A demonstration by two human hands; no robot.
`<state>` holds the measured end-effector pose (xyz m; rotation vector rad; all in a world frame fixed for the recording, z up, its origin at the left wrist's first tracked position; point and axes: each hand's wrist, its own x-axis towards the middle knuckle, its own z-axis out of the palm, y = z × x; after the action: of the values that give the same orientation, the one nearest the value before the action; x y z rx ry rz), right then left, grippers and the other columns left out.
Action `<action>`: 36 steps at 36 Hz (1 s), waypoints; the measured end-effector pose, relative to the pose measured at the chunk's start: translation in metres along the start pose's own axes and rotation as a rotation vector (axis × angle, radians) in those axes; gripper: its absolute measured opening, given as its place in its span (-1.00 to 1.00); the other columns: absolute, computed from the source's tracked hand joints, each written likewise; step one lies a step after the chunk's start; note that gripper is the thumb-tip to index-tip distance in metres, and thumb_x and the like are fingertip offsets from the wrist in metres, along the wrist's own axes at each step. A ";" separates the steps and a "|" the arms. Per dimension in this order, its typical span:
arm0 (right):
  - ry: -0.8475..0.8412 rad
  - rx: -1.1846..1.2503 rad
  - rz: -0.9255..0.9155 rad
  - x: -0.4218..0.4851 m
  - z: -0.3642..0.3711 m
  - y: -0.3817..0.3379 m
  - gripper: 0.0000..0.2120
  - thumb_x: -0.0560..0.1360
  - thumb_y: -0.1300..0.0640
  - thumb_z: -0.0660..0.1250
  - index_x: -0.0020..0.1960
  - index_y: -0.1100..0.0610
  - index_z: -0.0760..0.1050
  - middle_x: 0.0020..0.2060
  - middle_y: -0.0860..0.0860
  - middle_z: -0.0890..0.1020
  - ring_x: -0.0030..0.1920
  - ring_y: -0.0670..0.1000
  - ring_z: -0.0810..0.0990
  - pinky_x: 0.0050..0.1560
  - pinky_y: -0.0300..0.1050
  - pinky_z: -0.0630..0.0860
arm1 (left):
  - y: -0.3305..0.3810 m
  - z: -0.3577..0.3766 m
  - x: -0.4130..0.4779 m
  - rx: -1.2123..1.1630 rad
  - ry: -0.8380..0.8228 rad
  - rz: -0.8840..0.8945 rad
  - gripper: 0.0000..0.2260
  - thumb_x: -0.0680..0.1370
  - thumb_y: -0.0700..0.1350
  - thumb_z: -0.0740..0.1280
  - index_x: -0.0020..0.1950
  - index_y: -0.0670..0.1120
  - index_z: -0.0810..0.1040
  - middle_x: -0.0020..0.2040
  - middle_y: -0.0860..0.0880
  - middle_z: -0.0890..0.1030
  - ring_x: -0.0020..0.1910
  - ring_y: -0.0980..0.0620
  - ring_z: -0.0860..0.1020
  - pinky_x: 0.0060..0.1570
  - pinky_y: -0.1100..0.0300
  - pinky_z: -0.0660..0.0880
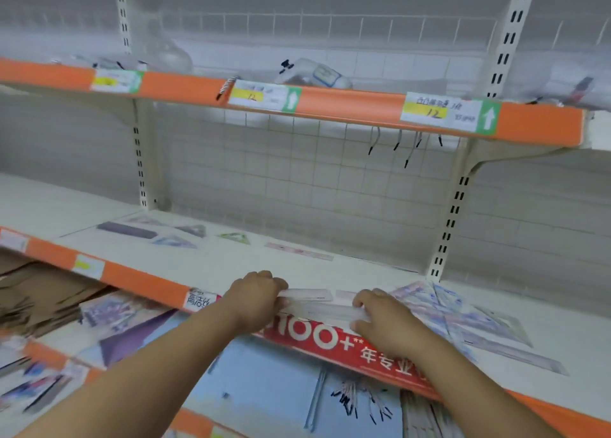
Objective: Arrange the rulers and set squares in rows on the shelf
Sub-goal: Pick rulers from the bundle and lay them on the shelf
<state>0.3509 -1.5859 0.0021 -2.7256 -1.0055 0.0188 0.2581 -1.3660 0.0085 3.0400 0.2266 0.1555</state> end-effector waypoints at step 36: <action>-0.048 0.019 -0.134 0.193 0.065 -0.246 -0.65 0.54 -0.08 0.27 0.29 -0.02 0.36 0.19 -0.05 0.45 0.19 -0.01 0.45 0.22 -0.09 0.38 | -0.292 -0.032 -0.019 0.059 0.012 -0.238 -0.64 0.63 0.09 0.13 0.38 0.02 0.40 0.25 -0.11 0.46 0.26 -0.14 0.39 0.25 0.01 0.36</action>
<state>0.3350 -1.2669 0.0073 -2.6461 -1.1932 0.0706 0.1938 -1.0791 0.0105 3.0378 0.5992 0.1524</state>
